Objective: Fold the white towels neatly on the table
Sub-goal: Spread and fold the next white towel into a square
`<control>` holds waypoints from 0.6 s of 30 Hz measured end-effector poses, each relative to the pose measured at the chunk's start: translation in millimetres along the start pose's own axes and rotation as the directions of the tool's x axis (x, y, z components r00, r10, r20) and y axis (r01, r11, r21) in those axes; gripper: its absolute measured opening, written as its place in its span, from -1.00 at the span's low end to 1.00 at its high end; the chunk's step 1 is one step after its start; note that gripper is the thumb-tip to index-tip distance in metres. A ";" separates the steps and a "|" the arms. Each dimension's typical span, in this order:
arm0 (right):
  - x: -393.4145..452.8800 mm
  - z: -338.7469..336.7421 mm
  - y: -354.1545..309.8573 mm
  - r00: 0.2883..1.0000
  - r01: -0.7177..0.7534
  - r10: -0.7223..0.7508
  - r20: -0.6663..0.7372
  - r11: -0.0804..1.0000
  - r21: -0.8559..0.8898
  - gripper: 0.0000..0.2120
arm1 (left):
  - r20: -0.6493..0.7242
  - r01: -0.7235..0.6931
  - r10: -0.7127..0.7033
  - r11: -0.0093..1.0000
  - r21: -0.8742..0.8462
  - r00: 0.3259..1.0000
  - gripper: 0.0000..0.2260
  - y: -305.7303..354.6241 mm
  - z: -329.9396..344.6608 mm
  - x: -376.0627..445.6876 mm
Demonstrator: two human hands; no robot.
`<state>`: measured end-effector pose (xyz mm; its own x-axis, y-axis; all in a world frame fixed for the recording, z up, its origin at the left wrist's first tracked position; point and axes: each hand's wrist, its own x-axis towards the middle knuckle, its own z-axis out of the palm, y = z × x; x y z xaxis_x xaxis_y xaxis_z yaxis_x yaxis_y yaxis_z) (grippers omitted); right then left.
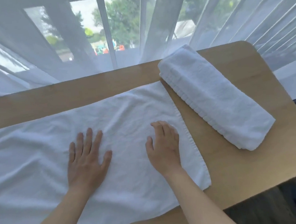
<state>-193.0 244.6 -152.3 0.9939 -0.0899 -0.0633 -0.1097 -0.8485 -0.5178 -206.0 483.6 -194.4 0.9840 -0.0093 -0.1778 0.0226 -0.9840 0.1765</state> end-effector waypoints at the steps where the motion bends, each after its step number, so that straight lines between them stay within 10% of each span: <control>1: 7.1 -3.7 1.7 0.999 -0.009 0.010 -0.043 1.000 0.010 -0.60 | -0.001 0.002 -0.002 1.000 -0.005 1.000 -0.36 -5.5 -1.0 -1.2; 10: 88.7 -62.8 73.8 0.956 -0.287 0.222 -0.191 0.842 -0.456 -0.18 | -0.049 -0.176 0.172 0.981 -0.078 0.984 -0.37 49.9 7.2 8.6; 18: 102.4 -56.7 92.2 0.955 -0.290 0.206 -0.213 0.795 -0.533 -0.24 | 0.003 -0.304 0.304 0.953 0.003 0.953 -0.36 129.9 25.9 30.0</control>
<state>-100.9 127.6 -158.2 0.9282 -0.3719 0.0140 -0.3720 -0.9262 0.0614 -178.2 350.9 -201.9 0.9437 -0.3089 -0.1185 -0.2784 -0.9350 0.2198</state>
